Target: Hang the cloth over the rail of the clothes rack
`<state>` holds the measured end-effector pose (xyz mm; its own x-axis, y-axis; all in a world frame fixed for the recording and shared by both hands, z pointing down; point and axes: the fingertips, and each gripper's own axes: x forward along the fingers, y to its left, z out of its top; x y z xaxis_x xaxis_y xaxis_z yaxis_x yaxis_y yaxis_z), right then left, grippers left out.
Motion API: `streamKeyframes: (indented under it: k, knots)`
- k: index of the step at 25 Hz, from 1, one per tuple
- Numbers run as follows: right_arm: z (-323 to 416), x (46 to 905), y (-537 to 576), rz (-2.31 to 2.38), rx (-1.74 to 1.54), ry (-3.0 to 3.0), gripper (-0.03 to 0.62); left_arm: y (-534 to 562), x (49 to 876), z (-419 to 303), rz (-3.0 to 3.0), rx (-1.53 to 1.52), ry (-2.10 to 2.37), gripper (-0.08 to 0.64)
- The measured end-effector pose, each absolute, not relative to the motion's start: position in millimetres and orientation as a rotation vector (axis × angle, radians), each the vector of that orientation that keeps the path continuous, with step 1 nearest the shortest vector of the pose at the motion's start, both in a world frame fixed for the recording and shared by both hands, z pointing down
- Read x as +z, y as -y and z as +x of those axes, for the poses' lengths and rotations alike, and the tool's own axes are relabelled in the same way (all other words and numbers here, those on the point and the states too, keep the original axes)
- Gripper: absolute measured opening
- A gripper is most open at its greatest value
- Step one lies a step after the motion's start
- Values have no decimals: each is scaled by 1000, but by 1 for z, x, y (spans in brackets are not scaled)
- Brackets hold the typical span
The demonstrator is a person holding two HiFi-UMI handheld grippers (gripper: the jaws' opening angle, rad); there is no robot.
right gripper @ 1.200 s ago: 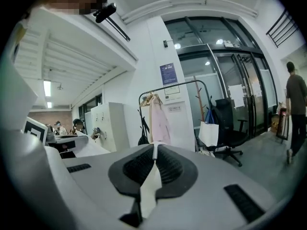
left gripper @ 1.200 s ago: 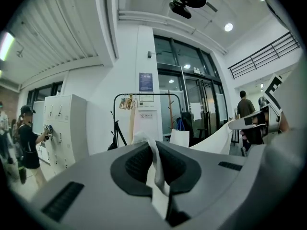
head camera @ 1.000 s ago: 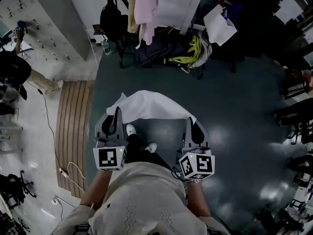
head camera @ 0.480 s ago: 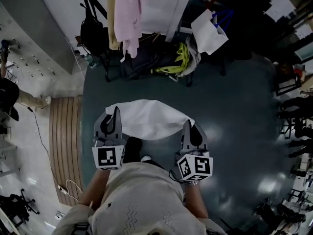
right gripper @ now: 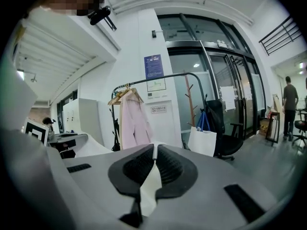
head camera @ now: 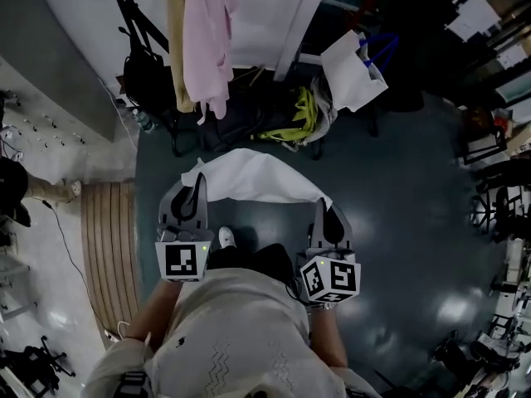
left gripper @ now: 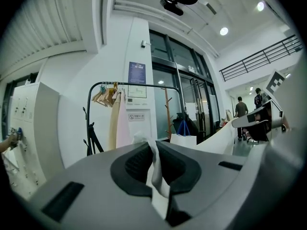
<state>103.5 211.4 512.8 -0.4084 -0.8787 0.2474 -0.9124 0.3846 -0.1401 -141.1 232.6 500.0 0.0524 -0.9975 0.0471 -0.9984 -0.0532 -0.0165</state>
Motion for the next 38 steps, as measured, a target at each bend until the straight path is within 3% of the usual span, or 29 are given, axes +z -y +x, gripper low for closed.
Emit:
streamKeyframes:
  k: [21, 28, 38]
  knots:
    - [163, 510, 65, 1424, 450, 2672, 25, -25, 504, -92, 2039, 356, 2359, 21]
    - [181, 492, 140, 1319, 402, 2770, 25, 24, 488, -69, 1927, 210, 2509, 21]
    - [159, 463, 225, 1242, 294, 2804, 25, 103, 464, -107, 1932, 249, 2609, 21]
